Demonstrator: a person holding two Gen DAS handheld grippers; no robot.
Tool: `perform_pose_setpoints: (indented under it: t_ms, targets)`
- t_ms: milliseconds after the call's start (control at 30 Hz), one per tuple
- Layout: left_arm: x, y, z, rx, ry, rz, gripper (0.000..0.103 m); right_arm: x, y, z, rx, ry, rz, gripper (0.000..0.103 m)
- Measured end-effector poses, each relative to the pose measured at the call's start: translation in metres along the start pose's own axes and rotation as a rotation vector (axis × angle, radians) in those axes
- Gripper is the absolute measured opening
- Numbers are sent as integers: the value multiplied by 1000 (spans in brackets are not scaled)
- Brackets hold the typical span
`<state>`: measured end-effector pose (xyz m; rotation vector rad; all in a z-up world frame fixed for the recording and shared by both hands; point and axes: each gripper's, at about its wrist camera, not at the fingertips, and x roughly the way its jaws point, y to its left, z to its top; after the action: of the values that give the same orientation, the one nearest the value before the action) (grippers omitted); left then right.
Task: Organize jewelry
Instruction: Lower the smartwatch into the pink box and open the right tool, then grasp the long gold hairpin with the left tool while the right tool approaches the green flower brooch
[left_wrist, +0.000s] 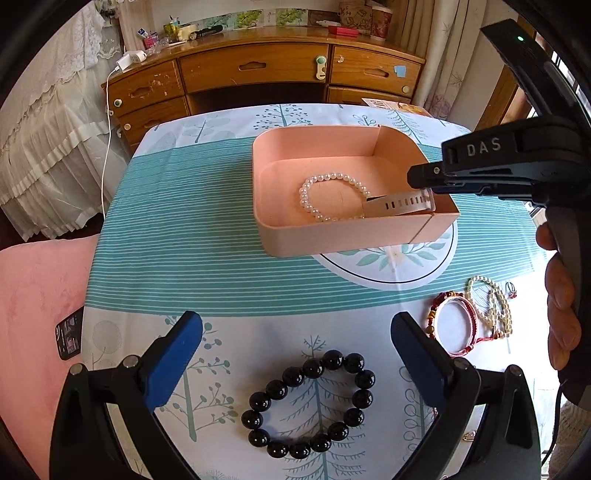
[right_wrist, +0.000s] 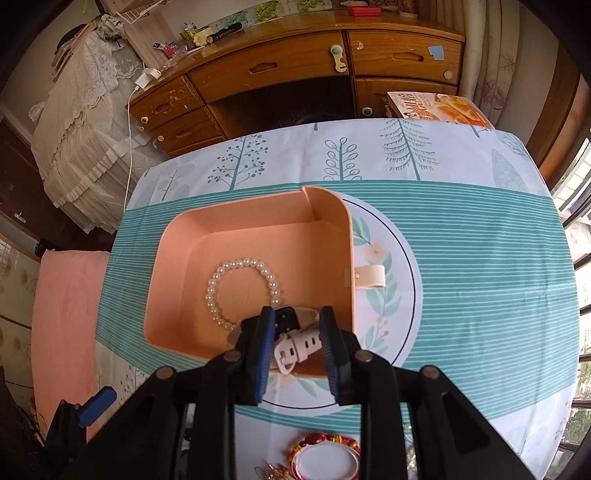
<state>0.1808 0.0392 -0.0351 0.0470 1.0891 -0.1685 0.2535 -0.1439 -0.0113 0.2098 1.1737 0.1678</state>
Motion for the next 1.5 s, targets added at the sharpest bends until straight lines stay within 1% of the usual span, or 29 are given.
perform_pose_setpoints:
  t_ms: [133, 233, 367, 500, 700, 867, 1033, 1100, 1200, 1233, 1267, 1300, 1400, 1433, 1467, 1500]
  targets:
    - [-11, -1, -3, -11, -10, -11, 101, -27, -3, -20, -27, -32, 11, 27]
    - [-26, -7, -9, -1, -33, -21, 101, -50, -7, -42, -50, -55, 16, 27]
    - [-47, -20, -23, 18, -66, -41, 101, -81, -16, -83, -79, -76, 1, 27]
    - [-60, -35, -44, 28, -76, -65, 101, -106, -29, -128, -108, -112, -24, 27]
    - [-56, -61, -79, 36, -36, -77, 101, -117, -52, -182, -114, -128, -70, 27]
    - [-37, -77, -96, 22, 46, -84, 100, -108, -63, -212, -137, -120, -99, 27]
    - [-19, -93, -100, 14, 109, -91, 89, -93, -76, -220, -136, -89, -85, 27]
    - [-12, -98, -99, 13, 129, -83, 71, -90, -82, -221, -125, -85, -68, 27]
    - [5, -103, -95, 5, 192, -77, 57, -87, -89, -220, -117, -85, -49, 27]
    - [5, -106, -92, 11, 175, -58, 56, -87, -91, -220, -117, -85, -43, 27]
    - [7, -109, -89, 23, 180, -42, 52, -87, -93, -219, -116, -85, -36, 27]
    - [11, -111, -86, 30, 197, -34, 50, -86, -95, -218, -116, -84, -29, 27]
    - [18, -120, -79, 70, 231, 0, 47, -82, -98, -216, -120, -72, -10, 27]
    - [19, -123, -77, 89, 239, 2, 45, -81, -99, -215, -123, -67, -5, 27]
    - [20, -126, -74, 103, 254, -5, 40, -79, -99, -214, -126, -61, 0, 27]
    - [22, -128, -72, 114, 272, -8, 37, -77, -100, -213, -128, -55, 3, 27]
